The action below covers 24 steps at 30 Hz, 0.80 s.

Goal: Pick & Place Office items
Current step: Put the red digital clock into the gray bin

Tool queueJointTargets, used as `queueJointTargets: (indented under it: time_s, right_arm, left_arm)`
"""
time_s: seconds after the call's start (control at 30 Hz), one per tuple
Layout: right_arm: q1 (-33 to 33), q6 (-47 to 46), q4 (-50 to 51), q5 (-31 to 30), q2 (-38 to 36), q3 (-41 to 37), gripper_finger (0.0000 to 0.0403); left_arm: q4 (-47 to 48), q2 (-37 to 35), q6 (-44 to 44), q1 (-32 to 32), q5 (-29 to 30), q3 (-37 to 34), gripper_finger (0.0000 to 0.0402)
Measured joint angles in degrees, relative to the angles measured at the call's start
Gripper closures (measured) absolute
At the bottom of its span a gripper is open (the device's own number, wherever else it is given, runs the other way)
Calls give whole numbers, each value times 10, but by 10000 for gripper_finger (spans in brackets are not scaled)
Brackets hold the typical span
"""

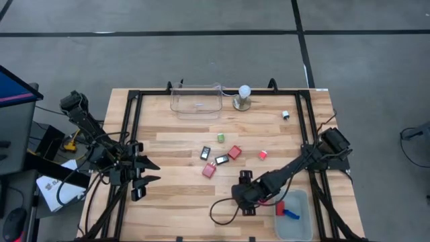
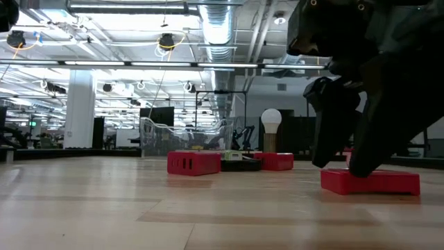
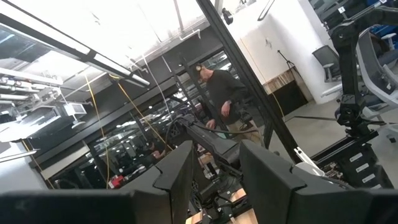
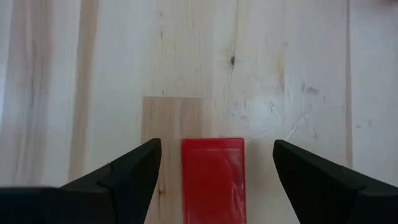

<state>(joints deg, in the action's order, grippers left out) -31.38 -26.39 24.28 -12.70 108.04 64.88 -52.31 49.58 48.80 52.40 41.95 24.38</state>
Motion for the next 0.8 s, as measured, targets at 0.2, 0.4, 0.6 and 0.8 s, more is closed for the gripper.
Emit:
queueJointTargets:
  time_s: [0.2, 0.4, 0.6, 0.8]
  right_arm:
    - [-5, -14, -46, -8, 0, -38, 101]
    - [-5, -21, -67, -9, 0, -52, 101]
    - [-4, -16, -70, -19, 0, -52, 103]
    - [-3, -1, -81, -28, 1, -52, 155]
  left_arm:
    - [0, 0, 0, 0, 0, 0, 272]
    - [0, 0, 0, 0, 0, 0, 272]
    - [0, 0, 0, 0, 0, 0, 272]
    - [0, 0, 0, 0, 0, 0, 272]
